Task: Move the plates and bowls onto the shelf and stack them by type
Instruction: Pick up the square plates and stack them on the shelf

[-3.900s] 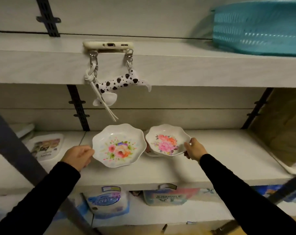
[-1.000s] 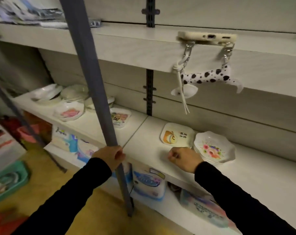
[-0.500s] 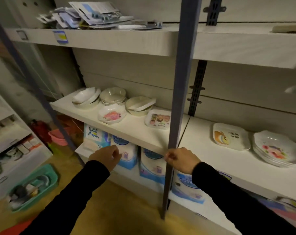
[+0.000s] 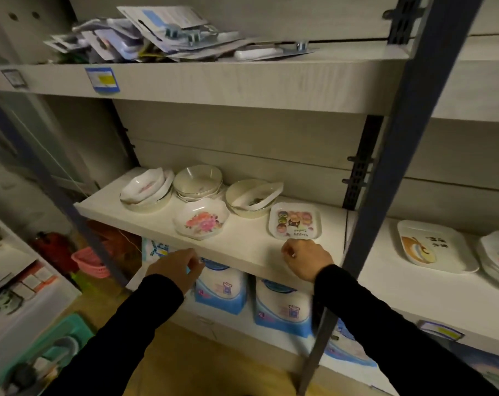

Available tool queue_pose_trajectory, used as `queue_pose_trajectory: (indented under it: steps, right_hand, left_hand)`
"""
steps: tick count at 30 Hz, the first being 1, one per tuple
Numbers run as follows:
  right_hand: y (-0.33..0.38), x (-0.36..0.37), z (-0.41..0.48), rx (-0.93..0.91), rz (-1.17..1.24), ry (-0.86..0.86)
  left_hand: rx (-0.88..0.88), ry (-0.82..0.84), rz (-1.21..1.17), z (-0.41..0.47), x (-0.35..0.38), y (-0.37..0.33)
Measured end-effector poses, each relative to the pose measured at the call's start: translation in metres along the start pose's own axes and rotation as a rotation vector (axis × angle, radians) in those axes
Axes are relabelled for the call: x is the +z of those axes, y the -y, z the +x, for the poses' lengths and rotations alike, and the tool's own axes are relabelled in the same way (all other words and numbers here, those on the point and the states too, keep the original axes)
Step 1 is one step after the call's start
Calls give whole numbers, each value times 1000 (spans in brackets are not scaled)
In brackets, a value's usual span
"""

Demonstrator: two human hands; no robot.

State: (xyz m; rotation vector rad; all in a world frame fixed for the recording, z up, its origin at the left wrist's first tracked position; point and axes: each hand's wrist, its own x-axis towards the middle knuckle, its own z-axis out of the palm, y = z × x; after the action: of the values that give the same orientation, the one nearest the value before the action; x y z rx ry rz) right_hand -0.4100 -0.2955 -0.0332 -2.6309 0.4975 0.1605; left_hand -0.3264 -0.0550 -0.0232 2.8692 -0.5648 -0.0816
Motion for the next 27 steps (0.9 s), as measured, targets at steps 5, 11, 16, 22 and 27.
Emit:
queue_pose_trajectory:
  steps: [5,11,16,22,27]
  right_hand:
    - [11,2,45,99,11,-58]
    - [8,1,87,266,36,-112]
    - [-11,4,107,430,-10,-139]
    - [-35,9,127,676,58,-190]
    - [-43,15,143,844,152,-205]
  left_hand:
    - [72,39,-29,64,-8,4]
    - [148,53,-128,133,-9,-7]
    - [205,149,-259,176,5,-17]
    - [356,187,-184,229,8,-28]
    - [456,228,-112,257,7,-21]
